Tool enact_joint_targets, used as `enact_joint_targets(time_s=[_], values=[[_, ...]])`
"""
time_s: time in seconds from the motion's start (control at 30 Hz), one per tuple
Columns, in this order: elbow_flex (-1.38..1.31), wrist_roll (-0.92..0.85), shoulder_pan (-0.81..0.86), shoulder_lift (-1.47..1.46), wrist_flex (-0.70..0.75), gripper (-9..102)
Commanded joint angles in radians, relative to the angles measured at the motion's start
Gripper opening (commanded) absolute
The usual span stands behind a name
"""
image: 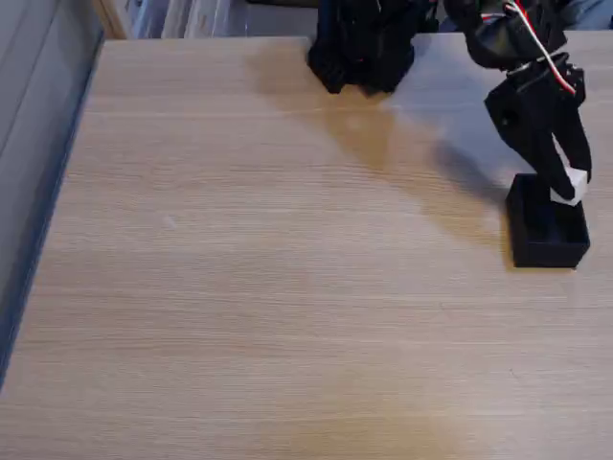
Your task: Pick a white block and place it in the black box.
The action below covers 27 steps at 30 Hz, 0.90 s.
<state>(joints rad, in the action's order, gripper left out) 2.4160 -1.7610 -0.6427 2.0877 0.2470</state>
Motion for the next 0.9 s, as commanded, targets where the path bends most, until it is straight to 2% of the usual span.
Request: enact_joint_targets(time_s=[0.0,0.07,0.1,0.13,0.27,0.37,0.47,0.6,0.7,0.77,0.87], values=[[-0.044,0.015,0.005,-0.015,-0.028,0],[-0.046,0.048,0.009,-0.028,-0.052,7],[-0.049,0.052,0.014,-0.032,-0.057,19],[-0.049,0.057,0.017,-0.034,-0.063,23],[-0.048,0.061,0.035,-0.032,-0.072,33],[-0.034,0.038,0.051,-0.015,-0.072,36],[-0.006,0.037,0.066,0.025,-0.072,29],[0.101,0.052,0.126,0.143,-0.061,0],[0.204,0.048,0.201,0.261,-0.021,0],[0.239,0.057,0.259,0.341,0.104,0],[0.255,0.11,0.348,0.436,0.37,0]])
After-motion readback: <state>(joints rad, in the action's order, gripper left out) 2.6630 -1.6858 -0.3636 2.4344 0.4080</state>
